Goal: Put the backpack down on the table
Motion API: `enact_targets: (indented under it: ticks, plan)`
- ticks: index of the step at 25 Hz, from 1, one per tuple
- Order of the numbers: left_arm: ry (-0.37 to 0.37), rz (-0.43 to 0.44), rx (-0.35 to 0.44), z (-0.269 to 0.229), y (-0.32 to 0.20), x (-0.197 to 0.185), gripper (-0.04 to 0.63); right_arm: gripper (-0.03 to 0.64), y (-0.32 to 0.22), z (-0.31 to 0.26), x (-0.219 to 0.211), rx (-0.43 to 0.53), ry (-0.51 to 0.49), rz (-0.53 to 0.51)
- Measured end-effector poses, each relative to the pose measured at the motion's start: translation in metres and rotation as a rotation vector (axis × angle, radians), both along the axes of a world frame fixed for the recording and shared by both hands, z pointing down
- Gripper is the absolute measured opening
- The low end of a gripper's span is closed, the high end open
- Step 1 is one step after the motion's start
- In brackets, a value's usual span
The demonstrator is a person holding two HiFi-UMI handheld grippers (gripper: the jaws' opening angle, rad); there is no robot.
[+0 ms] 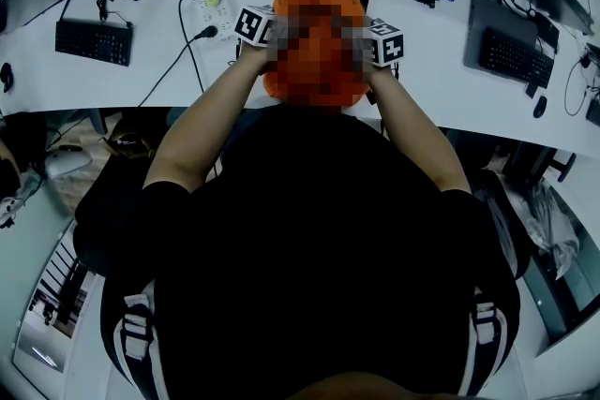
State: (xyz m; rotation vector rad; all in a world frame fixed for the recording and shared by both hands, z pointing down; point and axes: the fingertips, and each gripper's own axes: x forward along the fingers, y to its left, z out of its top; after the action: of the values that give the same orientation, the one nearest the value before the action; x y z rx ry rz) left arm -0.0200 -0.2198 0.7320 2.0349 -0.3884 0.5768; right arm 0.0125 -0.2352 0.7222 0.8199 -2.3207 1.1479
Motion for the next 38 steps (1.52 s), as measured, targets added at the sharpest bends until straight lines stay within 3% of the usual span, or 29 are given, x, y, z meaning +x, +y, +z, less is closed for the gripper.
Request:
enact_targets:
  ticks: [26, 32, 38]
  plan:
    - [-0.019, -0.025, -0.062, 0.029, -0.008, -0.003, 0.035, 0.032, -0.009, 0.03, -0.002, -0.091, 0.01, 0.035]
    - [-0.023, -0.054, -0.072, 0.031, -0.009, -0.008, 0.101, 0.1, -0.011, 0.028, 0.0, -0.095, -0.03, 0.072]
    - [-0.039, -0.063, -0.06, 0.03, -0.009, -0.013, 0.222, 0.19, -0.009, 0.024, 0.0, -0.1, -0.051, 0.096]
